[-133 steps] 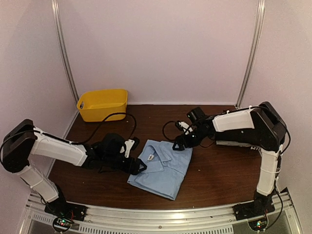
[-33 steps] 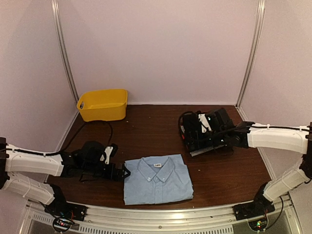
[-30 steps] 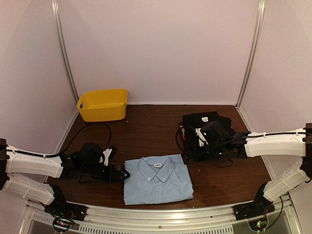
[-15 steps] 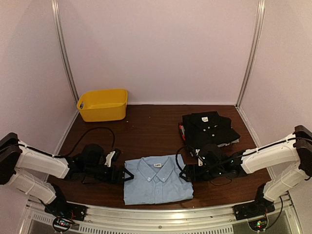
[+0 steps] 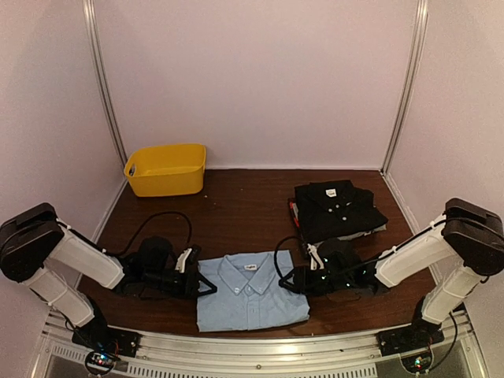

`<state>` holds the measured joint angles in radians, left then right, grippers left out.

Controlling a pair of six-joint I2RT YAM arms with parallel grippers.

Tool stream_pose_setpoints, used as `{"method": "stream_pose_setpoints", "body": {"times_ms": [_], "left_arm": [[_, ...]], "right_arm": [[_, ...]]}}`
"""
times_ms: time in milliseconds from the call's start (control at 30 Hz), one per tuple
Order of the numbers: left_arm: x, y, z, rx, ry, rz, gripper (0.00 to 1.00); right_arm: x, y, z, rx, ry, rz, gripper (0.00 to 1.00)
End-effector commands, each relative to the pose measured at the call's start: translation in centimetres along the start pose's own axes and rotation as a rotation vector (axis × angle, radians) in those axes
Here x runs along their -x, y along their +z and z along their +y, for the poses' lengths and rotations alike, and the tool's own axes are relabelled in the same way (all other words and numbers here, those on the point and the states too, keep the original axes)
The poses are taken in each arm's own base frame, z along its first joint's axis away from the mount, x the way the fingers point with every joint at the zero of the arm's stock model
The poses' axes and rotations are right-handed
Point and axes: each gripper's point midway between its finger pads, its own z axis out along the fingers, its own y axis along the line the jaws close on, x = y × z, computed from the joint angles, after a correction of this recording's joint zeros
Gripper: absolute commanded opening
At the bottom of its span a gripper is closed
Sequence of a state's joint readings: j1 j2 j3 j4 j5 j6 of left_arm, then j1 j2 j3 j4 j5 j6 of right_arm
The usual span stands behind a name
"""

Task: Fold and stack the long sleeve shirts
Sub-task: Pick up the square-folded shirt from the center of the board, then place the square-folded shirt on the square-folded shirt.

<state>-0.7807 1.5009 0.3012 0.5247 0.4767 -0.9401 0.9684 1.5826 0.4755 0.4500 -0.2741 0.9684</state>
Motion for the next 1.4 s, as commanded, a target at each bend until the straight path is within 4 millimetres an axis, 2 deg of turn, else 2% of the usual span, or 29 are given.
{"method": "stream_pose_setpoints", "body": {"times_ms": [0, 200, 300, 500, 600, 667, 767, 867, 933, 967, 1100, 1167, 1233, 1367], "left_arm": [[0.9, 0.2, -1.4, -0.053, 0.033, -0.012, 0.27], [1.6, 0.0, -2.1, -0.061, 0.055, -0.029, 0.22], [2.0, -0.4, -2.7, -0.068, 0.077, -0.045, 0.24], [4.7, -2.4, -4.1, -0.001, 0.18, -0.147, 0.54], [6.5, -3.7, -4.4, 0.076, 0.233, -0.205, 0.64], [7.3, -4.4, -4.4, 0.12, 0.262, -0.225, 0.65], [8.4, -4.9, -4.4, 0.165, 0.279, -0.244, 0.65], [8.7, -4.8, -4.3, 0.183, 0.28, -0.242, 0.65], [8.8, -4.7, -4.3, 0.182, 0.276, -0.24, 0.66], [8.8, -4.7, -4.3, 0.182, 0.276, -0.239, 0.66], [8.9, -4.6, -4.3, 0.185, 0.278, -0.24, 0.66], [9.0, -4.5, -4.2, 0.189, 0.283, -0.237, 0.66], [8.9, -4.3, -4.1, 0.192, 0.286, -0.23, 0.66], [8.7, -3.9, -3.9, 0.194, 0.288, -0.207, 0.66]], "right_arm": [[-0.5, 0.2, 1.3, 0.091, 0.014, 0.02, 0.36], [2.2, -1.2, 4.7, 0.224, -0.019, -0.035, 0.0], [3.9, -2.1, 5.7, 0.237, -0.05, -0.055, 0.0], [8.7, -4.3, 7.1, 0.093, -0.209, -0.071, 0.0], [12.0, -6.6, 7.9, 0.029, -0.277, -0.088, 0.0], [14.5, -8.5, 8.2, -0.023, -0.311, -0.112, 0.0], [18.2, -11.8, 7.5, -0.108, -0.323, -0.156, 0.0], [21.9, -15.0, 4.9, -0.196, -0.302, -0.198, 0.0], [24.0, -17.1, 2.1, -0.26, -0.273, -0.225, 0.0], [25.0, -18.4, 0.0, -0.299, -0.245, -0.24, 0.0], [26.0, -21.2, -7.9, -0.42, -0.177, -0.204, 0.0], [26.5, -22.2, -11.2, -0.458, -0.138, -0.2, 0.0], [27.6, -22.8, -13.2, -0.498, -0.11, -0.211, 0.0], [29.3, -22.2, -14.9, -0.527, -0.108, -0.187, 0.0]]}}
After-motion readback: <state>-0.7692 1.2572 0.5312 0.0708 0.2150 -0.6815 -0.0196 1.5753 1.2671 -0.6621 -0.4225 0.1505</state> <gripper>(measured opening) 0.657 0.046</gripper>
